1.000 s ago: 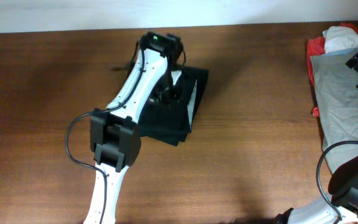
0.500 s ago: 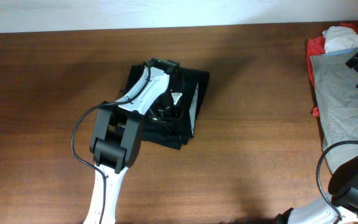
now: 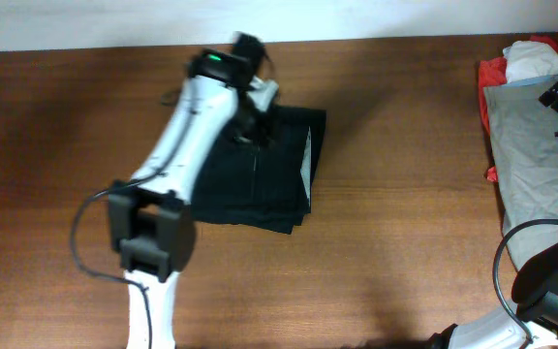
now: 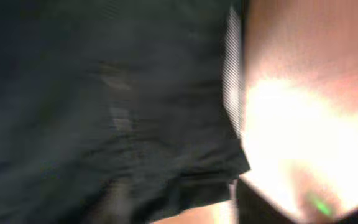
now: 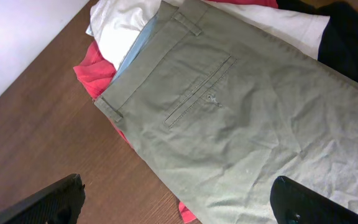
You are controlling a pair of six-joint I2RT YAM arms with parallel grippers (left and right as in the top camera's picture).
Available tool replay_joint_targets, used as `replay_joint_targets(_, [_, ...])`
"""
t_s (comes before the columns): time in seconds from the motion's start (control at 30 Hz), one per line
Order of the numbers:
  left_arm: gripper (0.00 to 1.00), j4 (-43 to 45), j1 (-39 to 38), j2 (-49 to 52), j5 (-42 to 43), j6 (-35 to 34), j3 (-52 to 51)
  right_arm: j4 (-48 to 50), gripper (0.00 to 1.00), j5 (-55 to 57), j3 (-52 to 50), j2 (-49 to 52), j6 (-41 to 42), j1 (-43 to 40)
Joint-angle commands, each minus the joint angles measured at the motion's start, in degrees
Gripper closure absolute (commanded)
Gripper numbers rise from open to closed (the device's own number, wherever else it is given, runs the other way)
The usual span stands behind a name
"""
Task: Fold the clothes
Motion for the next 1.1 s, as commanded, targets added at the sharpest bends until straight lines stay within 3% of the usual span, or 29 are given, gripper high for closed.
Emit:
replay_joint_targets(0.0, [0.01,-1.6,9.7,-0.4,-2.6,2.7,0.1,0.0,0.01,0.7,0.2,-0.1,0.4,0.0])
replay_joint_targets(0.13, [0.01,-0.3,16.0,1.7,-0.4,7.6,-3.3,0.0,0.01,0.7,0.2,-0.1,0.4,0.0])
replay_joint_targets(0.3, [0.01,3.2,21.0,6.2,10.6,13.9,-7.1,0.0,0.01,0.7,0.2,-0.1,0.4,0.0])
replay_joint_targets(0.67, [0.09,3.8,18.5,16.2,15.2,15.3,-7.2,0.0,0.01,0.7,0.2,-0.1,0.4,0.0])
replay_joint_targets(0.77, [0.32,4.7,18.3,16.5,17.6,17.0,-7.2,0.0,0.01,0.7,0.2,-0.1,0.4,0.0])
replay_joint_targets(0.87, [0.78,6.3,18.3,16.5,18.7,16.9,-7.2,0.0,0.01,0.7,0.2,-0.1,0.4,0.0])
replay_joint_targets(0.9, [0.87,7.2,18.4,16.5,18.6,15.5,-7.2,0.0,0.01,0.7,0.2,-0.1,0.4,0.0])
replay_joint_targets(0.97, [0.99,9.6,18.6,16.5,18.4,12.1,-7.2,0.0,0.01,0.7,0.2,-0.1,0.4,0.0])
replay_joint_targets(1.07, [0.99,16.6,21.2,16.5,18.4,3.0,-7.2,0.0,0.01,0.7,0.2,-0.1,0.4,0.0])
